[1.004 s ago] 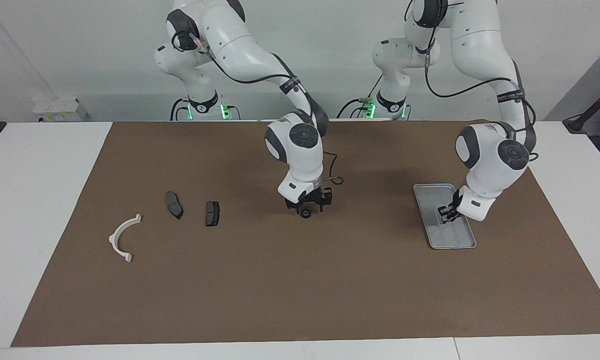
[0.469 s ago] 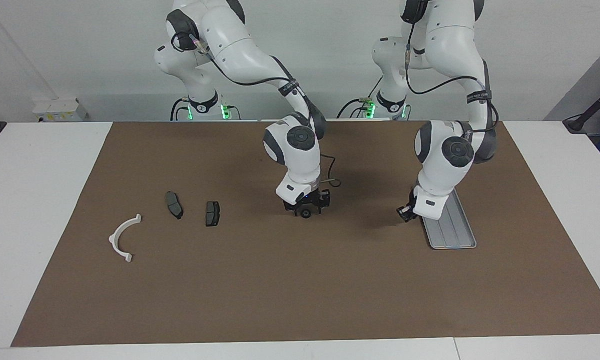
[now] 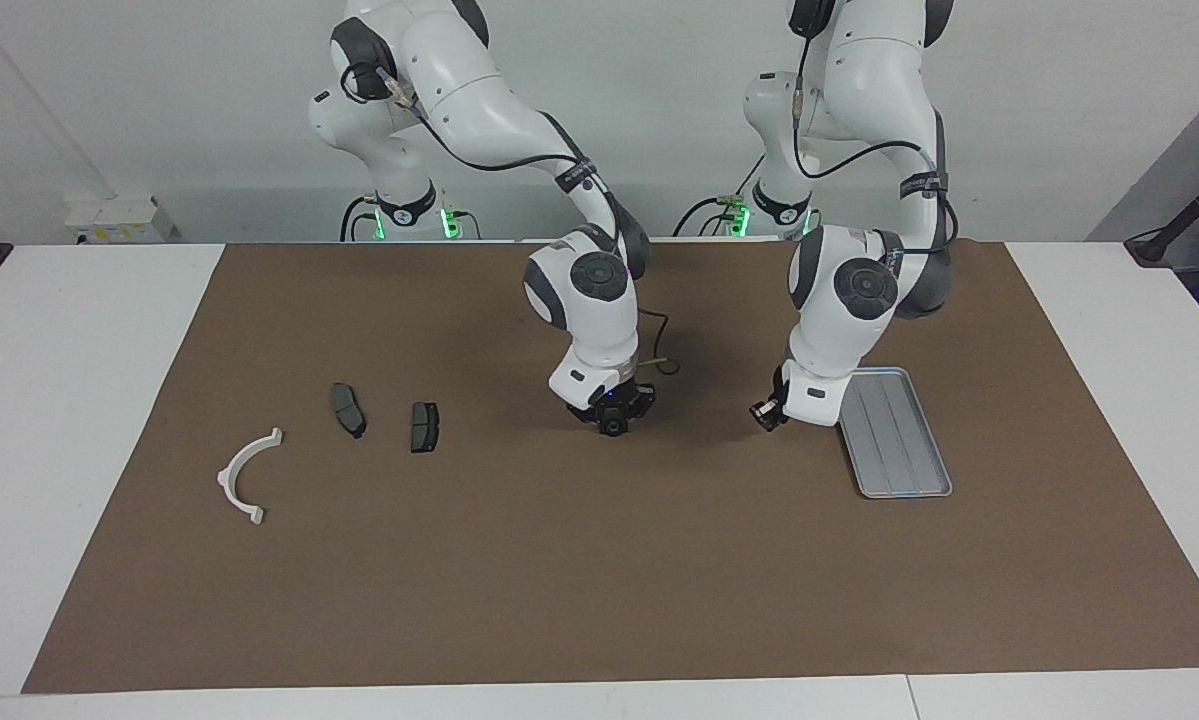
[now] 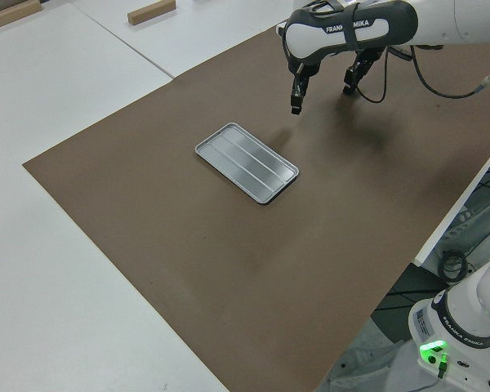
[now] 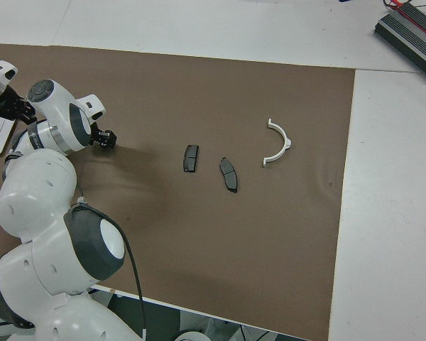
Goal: Place bearing gear from tray to pile
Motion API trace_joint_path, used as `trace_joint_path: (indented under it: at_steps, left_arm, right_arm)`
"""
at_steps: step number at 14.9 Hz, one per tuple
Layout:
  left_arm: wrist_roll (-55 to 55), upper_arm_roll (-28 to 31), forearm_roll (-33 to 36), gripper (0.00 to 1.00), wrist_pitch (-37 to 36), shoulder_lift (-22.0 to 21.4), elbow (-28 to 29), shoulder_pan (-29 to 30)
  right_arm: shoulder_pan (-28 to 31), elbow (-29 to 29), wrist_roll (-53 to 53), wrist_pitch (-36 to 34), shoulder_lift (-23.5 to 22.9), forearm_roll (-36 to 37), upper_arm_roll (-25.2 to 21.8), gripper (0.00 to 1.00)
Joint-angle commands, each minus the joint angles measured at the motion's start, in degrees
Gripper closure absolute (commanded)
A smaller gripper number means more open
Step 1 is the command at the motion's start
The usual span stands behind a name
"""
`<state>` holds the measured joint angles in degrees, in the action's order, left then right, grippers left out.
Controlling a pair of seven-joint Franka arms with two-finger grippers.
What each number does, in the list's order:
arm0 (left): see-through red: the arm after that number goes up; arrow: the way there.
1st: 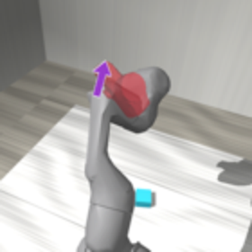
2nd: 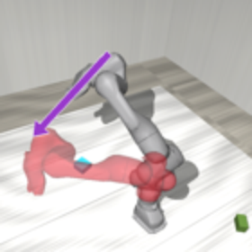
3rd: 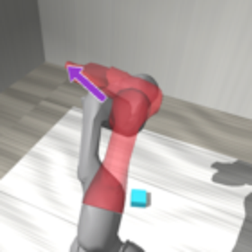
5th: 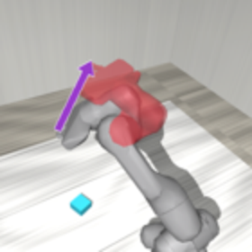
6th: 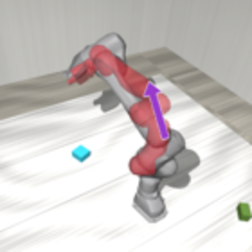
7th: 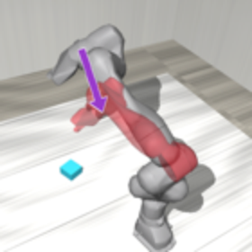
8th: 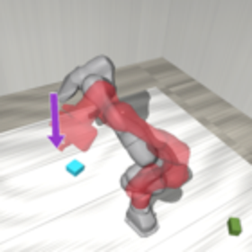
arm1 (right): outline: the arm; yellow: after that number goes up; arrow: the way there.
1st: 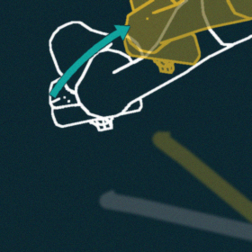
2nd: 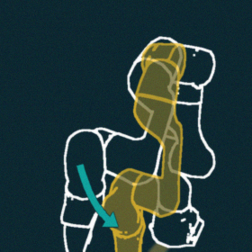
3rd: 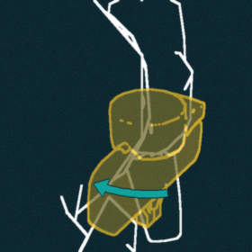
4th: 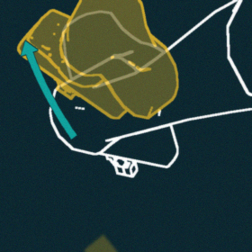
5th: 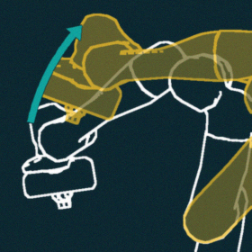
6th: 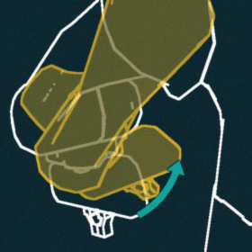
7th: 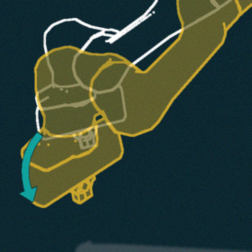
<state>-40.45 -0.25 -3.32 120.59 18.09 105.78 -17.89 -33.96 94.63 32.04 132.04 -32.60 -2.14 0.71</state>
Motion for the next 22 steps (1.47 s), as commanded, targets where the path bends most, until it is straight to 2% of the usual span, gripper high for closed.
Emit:
trace_joint_path:
  at_steps: [1, 3, 7, 11, 14, 17, 19, 22]
  left_arm:
    - [-2.8, 0.9, -1.0, 0.97, -0.9, -1.1, 0.2, -1.8]
    - [-5.2, 0.9, -1.2, 0.97, -0.6, -1.1, -0.1, -3.4]
    - [-8.6, 0.9, -1.6, 0.97, 0.1, -1.0, -0.6, -5.9]
    - [-10.9, 0.9, -3.2, 0.97, 3.0, -0.6, -1.0, -8.2]
    - [-12.6, 1.0, -5.3, 0.97, 5.2, 1.0, -3.2, -11.8]
    - [-18.3, 1.0, -5.3, 0.97, 5.5, 7.6, -10.2, -15.6]
    - [-20.7, 1.2, -5.1, 0.97, 6.5, 9.2, -11.9, -17.7]
    - [-21.8, 1.5, -4.8, 0.97, 8.9, 11.0, -11.7, -21.0]
  right_arm:
    - [0.5, 0.7, -0.6, 0.9, 0.2, -1.2, 0.5, 1.00]
    - [0.6, -0.3, -0.6, -0.6, 0.3, -1.1, 0.4, 1.00]
    - [3.3, -6.4, -1.2, -7.7, 1.0, -0.8, 0.3, 1.00]
    - [9.4, -9.2, -6.9, -11.5, 3.4, -0.8, 0.3, 1.00]
    - [16.5, -9.1, -20.0, -14.3, 5.1, -0.1, 0.2, 1.00]
    - [25.8, -9.2, -35.5, -15.8, 5.6, 0.0, 0.1, 1.00]
    - [30.6, -8.8, -43.1, -15.5, 5.5, 0.2, 0.0, 1.00]
    - [33.8, -8.0, -46.3, -15.5, 5.6, 4.3, 0.0, 1.00]
